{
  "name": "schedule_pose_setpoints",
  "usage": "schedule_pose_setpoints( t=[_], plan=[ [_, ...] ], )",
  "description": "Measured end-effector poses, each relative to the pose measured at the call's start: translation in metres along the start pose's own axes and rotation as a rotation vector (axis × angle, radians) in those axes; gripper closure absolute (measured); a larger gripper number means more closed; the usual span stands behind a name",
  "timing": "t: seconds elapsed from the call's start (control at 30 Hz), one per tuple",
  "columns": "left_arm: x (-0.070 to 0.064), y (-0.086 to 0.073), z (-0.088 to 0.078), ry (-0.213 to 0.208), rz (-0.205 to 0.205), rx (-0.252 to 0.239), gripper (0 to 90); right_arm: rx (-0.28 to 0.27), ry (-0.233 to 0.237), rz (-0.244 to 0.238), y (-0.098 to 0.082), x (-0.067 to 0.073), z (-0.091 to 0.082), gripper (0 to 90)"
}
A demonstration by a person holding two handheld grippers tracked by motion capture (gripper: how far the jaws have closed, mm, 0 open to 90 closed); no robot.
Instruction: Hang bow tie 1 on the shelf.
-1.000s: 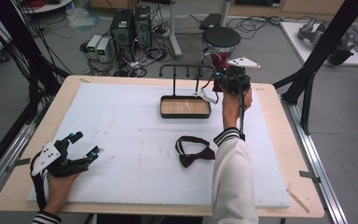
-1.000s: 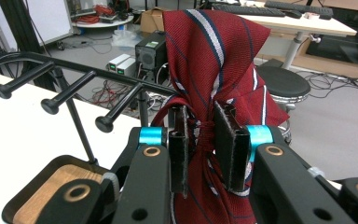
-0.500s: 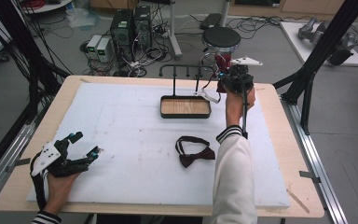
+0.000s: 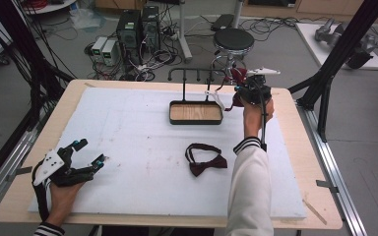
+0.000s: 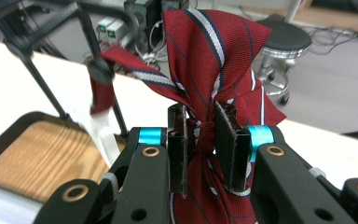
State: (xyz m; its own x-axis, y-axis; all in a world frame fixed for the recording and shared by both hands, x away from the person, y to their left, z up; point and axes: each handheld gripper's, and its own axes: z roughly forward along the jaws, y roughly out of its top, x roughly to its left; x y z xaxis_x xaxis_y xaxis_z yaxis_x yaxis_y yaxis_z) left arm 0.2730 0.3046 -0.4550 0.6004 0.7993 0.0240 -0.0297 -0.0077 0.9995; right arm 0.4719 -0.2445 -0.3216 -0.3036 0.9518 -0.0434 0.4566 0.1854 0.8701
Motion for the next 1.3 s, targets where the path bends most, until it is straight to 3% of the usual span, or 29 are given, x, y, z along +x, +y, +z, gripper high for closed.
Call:
schedule_pose_setpoints(
  t=[0.27,0.7,0.8,0.9,1.0,1.1,1.3],
  plan=[
    [0.000,0.000,0.000,-0.001,0.002,0.003,15.2,0.044,0.028,0.002,-0.003,-0.003,0.001,75.3],
    [0.000,0.000,0.000,-0.001,0.003,0.003,15.2,0.109,0.127,-0.006,-0.009,-0.008,0.005,72.6],
    [0.000,0.000,0.000,-0.001,0.002,0.002,15.2,0.102,0.150,0.018,-0.009,-0.009,0.002,60.2],
    [0.000,0.000,0.000,-0.001,0.002,0.003,15.2,0.044,0.236,0.098,-0.009,-0.013,-0.003,35.0],
    [0.000,0.000,0.000,-0.001,0.002,0.002,15.2,0.042,0.256,0.083,-0.009,-0.013,-0.008,19.3],
    [0.000,0.000,0.000,0.000,0.003,0.003,15.2,0.034,0.256,0.058,-0.008,-0.010,-0.018,11.2],
    [0.000,0.000,0.000,0.000,0.002,0.002,15.2,-0.022,0.303,0.031,-0.002,-0.006,-0.043,9.8]
  ],
)
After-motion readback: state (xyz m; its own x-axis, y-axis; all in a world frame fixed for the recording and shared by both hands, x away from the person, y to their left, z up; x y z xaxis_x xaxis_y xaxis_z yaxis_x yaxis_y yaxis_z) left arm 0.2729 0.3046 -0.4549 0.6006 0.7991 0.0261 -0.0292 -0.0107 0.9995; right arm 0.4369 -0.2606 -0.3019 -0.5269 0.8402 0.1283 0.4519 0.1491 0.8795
